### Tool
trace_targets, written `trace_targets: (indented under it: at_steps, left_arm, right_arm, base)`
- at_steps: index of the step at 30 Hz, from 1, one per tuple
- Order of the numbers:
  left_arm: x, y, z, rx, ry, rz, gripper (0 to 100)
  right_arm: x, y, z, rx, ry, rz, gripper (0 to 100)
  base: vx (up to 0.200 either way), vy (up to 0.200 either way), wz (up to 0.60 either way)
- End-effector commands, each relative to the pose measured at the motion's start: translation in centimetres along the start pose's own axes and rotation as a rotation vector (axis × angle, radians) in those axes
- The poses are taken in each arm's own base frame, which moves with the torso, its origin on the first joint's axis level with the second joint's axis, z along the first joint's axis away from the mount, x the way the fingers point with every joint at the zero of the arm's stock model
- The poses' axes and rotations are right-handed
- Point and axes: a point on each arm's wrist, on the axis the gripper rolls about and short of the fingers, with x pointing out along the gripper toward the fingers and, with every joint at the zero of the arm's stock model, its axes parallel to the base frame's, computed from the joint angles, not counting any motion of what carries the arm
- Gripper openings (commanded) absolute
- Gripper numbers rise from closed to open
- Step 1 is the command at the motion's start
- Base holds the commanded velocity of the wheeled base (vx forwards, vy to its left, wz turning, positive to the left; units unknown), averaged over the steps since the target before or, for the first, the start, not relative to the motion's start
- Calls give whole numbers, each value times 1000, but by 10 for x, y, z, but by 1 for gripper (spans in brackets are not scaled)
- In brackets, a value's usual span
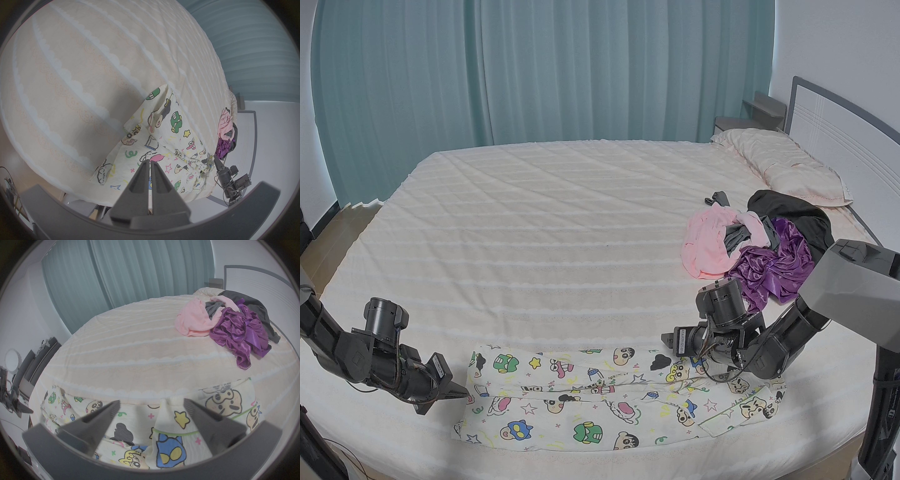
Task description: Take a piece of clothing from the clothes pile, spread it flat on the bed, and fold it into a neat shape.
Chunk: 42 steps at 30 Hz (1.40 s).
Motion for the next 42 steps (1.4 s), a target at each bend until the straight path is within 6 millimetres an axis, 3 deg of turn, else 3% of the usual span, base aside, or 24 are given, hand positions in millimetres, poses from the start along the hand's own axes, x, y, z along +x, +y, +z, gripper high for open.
trace_targets:
  at_steps: [1,4,5,12,16,19,23,28,34,35,42]
  left_arm:
    - [0,0,0,-1,0,0,0]
    - [0,0,0,-1,0,0,0]
    - [0,0,0,-1,0,0,0]
    - [0,0,0,-2,0,0,0]
    - [0,0,0,-1,-1,-1,0]
    - [-5,-4,1,11,-24,-12,0]
    - [-17,-13,3,44,-87,-38,0]
    - [-16,-31,10,91,-158,-27,0]
    - [3,-49,13,146,-185,19,0]
    - [5,-51,15,151,-187,21,100]
    - [19,-53,5,331,-139,64,100]
  right_arm:
    - [-12,0,12,40,-37,12,100]
    - [-18,-2,17,73,-44,9,100]
    - [-18,-17,13,116,-21,-26,100]
    - [-5,-53,0,281,47,-94,100]
    - [-2,-62,0,306,54,-105,100]
    - [-22,-69,16,391,3,-86,100]
    - [-54,-71,18,412,-18,-62,100]
    - [-82,-82,-5,439,21,-88,100]
    - [-94,-93,-23,485,-24,-88,100]
    - [-95,-94,-24,482,-37,-82,100]
    - [-97,-95,-28,479,-44,-80,100]
  base:
    - [0,0,0]
    - [0,0,0]
    - [0,0,0]
    - [0,0,0]
    - [0,0,0]
    - [0,0,0]
    - [0,0,0]
    - [0,0,0]
    - [0,0,0]
    - [0,0,0]
    - [0,0,0]
